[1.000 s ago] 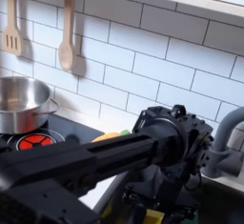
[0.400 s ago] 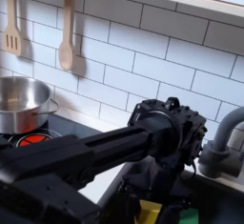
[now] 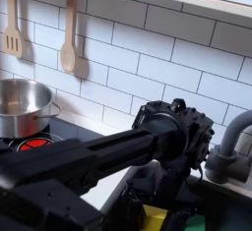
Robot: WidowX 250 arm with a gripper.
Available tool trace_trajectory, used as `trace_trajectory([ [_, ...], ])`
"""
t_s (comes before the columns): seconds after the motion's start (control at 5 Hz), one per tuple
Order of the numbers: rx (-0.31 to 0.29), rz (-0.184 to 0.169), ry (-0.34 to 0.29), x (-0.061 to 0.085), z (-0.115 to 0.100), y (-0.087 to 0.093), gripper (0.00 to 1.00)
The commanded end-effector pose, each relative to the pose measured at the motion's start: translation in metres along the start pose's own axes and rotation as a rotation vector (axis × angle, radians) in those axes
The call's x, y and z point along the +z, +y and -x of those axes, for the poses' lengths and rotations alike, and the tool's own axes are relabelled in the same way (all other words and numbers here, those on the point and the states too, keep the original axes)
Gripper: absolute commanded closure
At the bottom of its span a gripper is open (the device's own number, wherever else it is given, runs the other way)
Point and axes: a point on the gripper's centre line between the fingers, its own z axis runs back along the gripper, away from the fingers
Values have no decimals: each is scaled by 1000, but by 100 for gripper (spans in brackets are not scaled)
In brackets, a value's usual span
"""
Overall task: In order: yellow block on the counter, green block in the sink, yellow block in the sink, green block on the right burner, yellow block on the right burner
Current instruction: 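Put the yellow block in the sink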
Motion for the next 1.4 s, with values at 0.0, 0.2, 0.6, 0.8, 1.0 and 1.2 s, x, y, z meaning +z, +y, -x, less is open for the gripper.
trace_trajectory([
  [0.0, -10, 33, -21, 30, 5, 2, 0],
  [0.2, -11, 37, -28, 39, 3, 7, 0],
  [0.6, -25, 95, -23, 54, 4, -4, 0],
  [0.8, -44, 89, -41, 52, 6, -10, 0],
  [1.0, -56, 110, -29, 50, 9, -14, 0],
  [1.2, -96, 122, -43, 54, 15, -25, 0],
])
